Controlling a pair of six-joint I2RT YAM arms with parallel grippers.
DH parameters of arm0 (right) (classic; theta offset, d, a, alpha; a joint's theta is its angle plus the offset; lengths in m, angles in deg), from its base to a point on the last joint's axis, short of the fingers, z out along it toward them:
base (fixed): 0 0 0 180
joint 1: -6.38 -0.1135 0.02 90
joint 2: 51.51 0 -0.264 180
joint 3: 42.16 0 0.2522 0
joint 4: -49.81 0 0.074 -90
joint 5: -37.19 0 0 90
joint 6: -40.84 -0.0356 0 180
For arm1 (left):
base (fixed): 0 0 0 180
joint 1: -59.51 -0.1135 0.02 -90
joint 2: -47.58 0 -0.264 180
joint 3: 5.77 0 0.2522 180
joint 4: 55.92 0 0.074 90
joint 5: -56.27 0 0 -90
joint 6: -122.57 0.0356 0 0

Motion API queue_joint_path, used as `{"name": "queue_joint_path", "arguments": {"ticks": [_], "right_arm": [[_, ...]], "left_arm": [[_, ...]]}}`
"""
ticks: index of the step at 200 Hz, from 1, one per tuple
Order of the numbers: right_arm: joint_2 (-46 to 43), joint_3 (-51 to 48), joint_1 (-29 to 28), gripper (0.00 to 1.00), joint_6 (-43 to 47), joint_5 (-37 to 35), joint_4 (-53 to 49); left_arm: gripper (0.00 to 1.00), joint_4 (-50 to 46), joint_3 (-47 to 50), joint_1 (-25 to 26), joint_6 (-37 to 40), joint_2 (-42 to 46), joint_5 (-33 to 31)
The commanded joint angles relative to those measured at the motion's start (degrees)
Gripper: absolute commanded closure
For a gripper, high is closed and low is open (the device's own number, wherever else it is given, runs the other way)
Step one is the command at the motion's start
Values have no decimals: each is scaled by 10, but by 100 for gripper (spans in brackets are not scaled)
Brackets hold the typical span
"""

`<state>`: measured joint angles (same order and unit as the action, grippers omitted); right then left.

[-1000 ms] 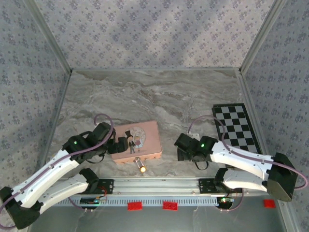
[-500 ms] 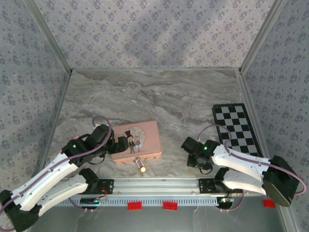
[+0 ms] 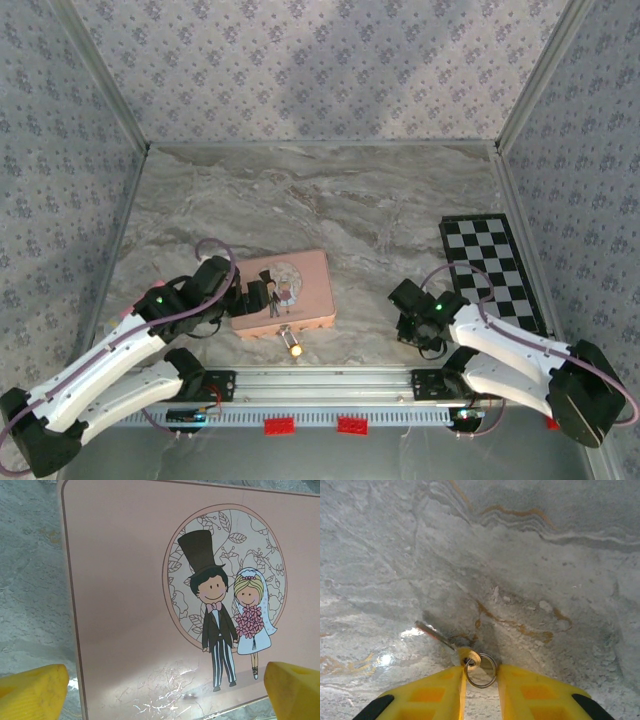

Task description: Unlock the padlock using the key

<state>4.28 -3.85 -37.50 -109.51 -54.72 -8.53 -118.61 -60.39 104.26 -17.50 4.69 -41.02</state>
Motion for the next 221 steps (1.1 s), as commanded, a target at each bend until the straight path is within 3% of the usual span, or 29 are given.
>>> {"name": "queue_joint_path", "arguments": {"ticks": [1,107,221], "right_arm": [[16,0,2,76,15,7,34],[33,27,14,68,39,-18,22],[98,47,33,73,65,-42,55]], "left_arm": [[0,14,5,4,0,-2,0],[0,17,3,4,7,-6,-5],[0,27,1,4,14,-19,-6]]}}
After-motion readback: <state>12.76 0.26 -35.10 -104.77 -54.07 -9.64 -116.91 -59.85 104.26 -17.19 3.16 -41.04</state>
